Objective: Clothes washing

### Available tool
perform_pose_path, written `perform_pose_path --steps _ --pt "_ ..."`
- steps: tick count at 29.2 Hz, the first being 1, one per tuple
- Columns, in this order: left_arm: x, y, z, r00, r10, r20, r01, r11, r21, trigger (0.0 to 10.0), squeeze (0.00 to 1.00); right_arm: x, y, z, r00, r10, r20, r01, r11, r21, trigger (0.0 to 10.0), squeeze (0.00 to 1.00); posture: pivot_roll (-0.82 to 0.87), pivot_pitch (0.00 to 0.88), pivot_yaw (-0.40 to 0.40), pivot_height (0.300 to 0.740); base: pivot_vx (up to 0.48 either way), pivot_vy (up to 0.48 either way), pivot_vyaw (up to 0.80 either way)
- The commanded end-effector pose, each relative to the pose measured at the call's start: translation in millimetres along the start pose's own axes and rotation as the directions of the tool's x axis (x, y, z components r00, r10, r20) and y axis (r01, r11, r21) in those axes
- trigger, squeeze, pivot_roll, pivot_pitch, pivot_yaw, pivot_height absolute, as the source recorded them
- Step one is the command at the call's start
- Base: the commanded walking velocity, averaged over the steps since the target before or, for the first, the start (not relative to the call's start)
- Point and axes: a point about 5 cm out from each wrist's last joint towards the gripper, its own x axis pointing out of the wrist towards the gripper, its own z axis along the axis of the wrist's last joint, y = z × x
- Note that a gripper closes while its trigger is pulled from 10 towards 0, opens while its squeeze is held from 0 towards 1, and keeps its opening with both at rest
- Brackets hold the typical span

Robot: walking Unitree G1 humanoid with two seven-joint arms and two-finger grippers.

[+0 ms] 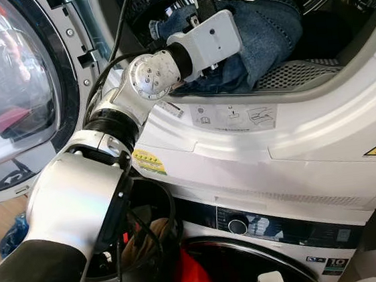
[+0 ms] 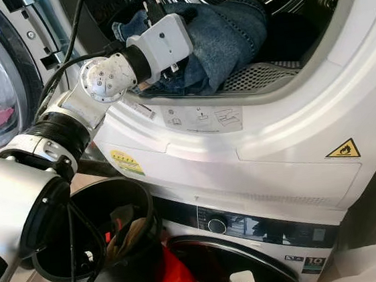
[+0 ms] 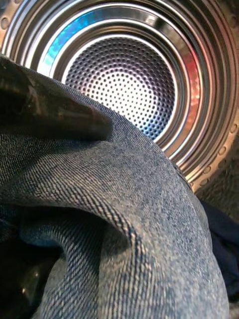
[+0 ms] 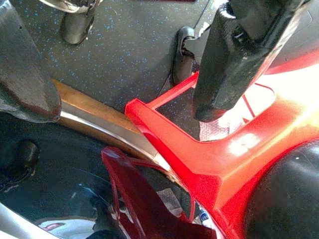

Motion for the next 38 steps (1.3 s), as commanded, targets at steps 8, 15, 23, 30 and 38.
perform_pose_path --steps 8,15,23,30,38 --pt "-4.7 15.4 13 0.997 -0.043 0.07 0.029 0.983 0.183 10.0 1.0 1.0 8.5 0 1.0 0.018 0.003 -0.019 1.0 0.013 10.0 0.0 -0.06 0.02 0.164 0.74 0.0 0.0 0.0" --pt "-9.5 20.6 17 0.992 -0.094 0.088 0.072 0.972 0.226 10.0 1.0 1.7 9.9 2 1.0 0.024 0.006 -0.024 1.0 0.01 10.0 0.0 -0.06 0.02 0.162 0.74 0.0 0.0 0.0" --pt "-16.8 21.0 28 0.97 -0.148 0.193 0.104 0.97 0.221 10.0 1.0 1.9 10.0 3 1.0 0.027 0.007 -0.027 1.0 0.008 10.0 0.0 -0.05 0.02 0.162 0.74 0.0 0.0 0.0" --pt "-33.0 29.9 30 0.966 -0.163 0.201 0.119 0.97 0.211 10.0 1.0 1.6 10.8 2 1.0 0.03 0.002 -0.03 1.0 0.008 10.0 0.0 -0.05 0.021 0.161 0.74 0.0 0.0 0.0" --pt "-59.8 47.5 36 0.957 -0.172 0.235 0.154 0.984 0.092 10.0 1.0 2.3 10.0 4 0.999 0.034 0.004 -0.034 0.999 0.0 10.0 0.0 -0.04 0.01 0.156 0.74 0.0 0.0 0.0"
